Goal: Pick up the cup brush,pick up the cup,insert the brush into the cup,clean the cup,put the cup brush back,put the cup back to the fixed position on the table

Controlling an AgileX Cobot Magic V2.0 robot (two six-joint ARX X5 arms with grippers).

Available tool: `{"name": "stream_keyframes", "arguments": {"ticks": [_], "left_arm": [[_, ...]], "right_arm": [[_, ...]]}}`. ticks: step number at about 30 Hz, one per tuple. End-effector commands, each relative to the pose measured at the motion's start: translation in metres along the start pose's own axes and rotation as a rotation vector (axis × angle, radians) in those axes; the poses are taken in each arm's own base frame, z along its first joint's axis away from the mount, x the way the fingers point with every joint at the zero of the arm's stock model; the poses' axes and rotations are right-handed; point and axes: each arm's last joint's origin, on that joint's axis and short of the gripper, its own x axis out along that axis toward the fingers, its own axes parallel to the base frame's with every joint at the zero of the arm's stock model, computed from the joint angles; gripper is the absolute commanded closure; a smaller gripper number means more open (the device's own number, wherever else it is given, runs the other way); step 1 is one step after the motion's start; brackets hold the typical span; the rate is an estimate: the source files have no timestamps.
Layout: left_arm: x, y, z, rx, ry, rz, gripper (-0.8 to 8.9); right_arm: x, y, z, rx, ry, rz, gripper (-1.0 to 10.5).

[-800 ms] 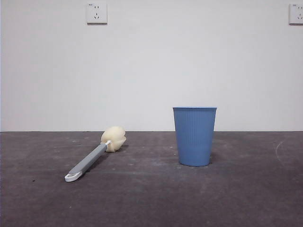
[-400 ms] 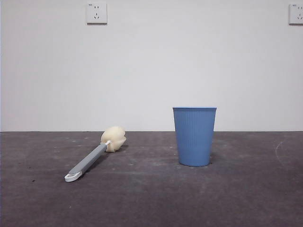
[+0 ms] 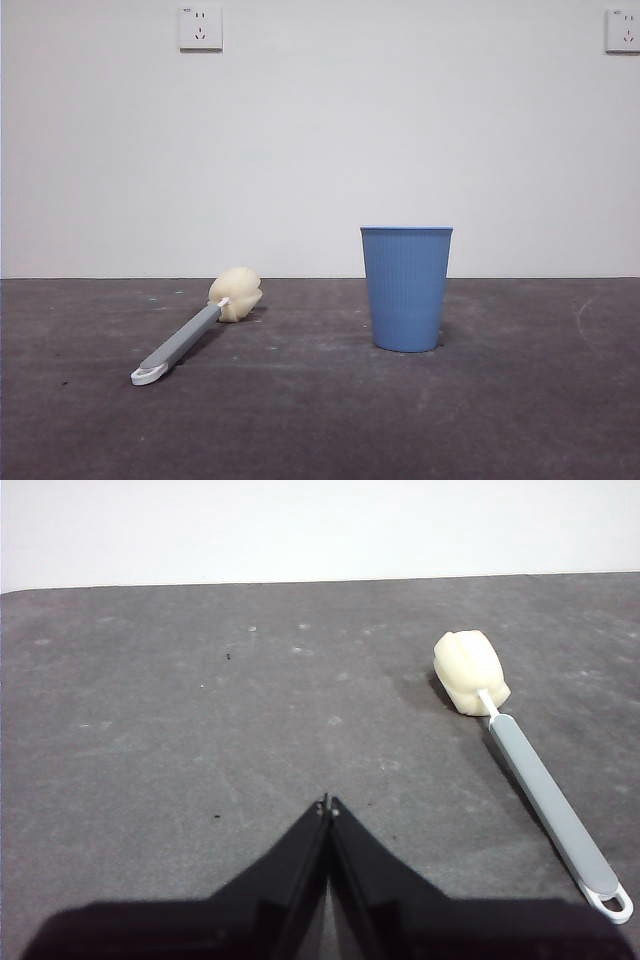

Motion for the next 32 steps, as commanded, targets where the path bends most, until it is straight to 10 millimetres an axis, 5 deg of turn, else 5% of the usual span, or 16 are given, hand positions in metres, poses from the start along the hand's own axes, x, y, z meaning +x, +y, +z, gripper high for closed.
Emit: {"name": "stream_keyframes", "arguments": {"ticks": [1, 7, 15, 23, 32], "left_arm": [[0.001, 0.000, -0.004, -0.007, 0.009, -0.003, 8.17], [0.001, 0.000, -0.004, -0.007, 0.009, -0.003, 8.17], [0.001, 0.000, -0.004, -0.007, 0.009, -0.003, 8.17], [0.001, 0.000, -0.004, -0.007, 0.009, -0.003, 8.17], [0.001, 0.000, -0.004, -0.007, 0.009, -0.003, 8.17]], "right_arm": [[-0.002, -0.002, -0.003, -0.067, -0.060, -0.059, 9.5], [0.002, -0.005, -0.024, -0.096, -0.190, -0.172, 9.5], [0.025, -0.009, -0.087, -0.013, -0.241, -0.269, 9.5], [0.044, -0.011, -0.148, 0.101, -0.194, -0.322, 9.5], [0.061, -0.012, -0.195, 0.178, -0.097, -0.329, 9.5]]}}
